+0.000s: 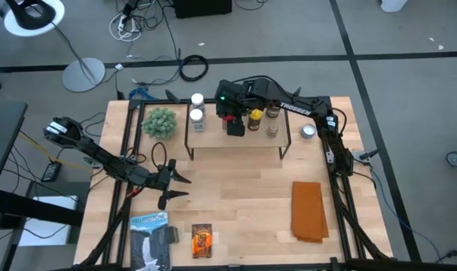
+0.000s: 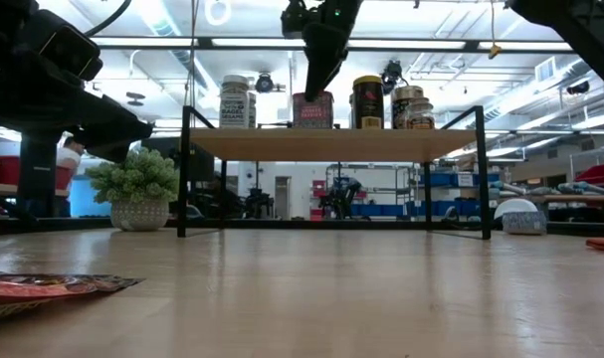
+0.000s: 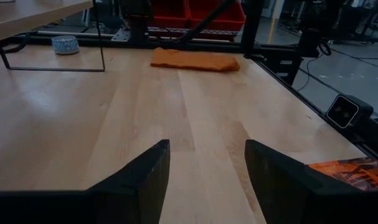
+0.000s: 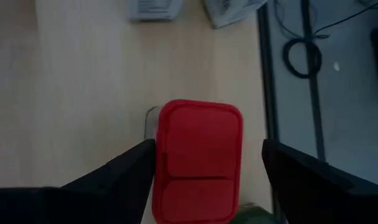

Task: Shelf spices
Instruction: Put the red seasoning can onto the shelf, then move the orange seasoning pack to the center of the table

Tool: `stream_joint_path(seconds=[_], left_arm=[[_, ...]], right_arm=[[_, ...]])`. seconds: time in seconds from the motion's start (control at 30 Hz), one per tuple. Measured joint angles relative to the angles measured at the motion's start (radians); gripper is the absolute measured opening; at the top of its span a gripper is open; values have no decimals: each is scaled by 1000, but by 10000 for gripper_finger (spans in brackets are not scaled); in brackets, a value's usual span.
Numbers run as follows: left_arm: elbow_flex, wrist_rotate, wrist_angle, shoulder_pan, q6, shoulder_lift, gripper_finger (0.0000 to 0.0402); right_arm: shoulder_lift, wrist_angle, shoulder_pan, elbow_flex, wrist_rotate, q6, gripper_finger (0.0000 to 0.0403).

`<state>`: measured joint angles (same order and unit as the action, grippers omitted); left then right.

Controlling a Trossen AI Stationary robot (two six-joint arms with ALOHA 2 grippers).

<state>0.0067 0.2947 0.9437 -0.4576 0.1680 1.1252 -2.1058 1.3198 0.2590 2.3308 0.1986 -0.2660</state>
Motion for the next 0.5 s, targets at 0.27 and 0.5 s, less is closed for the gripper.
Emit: stream_joint_path(seconds=[0.27,0.5], left_arm=[[0,0,0,0,-1,0,214],[0,0,0,0,-2,0,214]], right_arm=[[17,-40,-7,24,8,-21,292],[30,-17,-32,25,10,-26,291]])
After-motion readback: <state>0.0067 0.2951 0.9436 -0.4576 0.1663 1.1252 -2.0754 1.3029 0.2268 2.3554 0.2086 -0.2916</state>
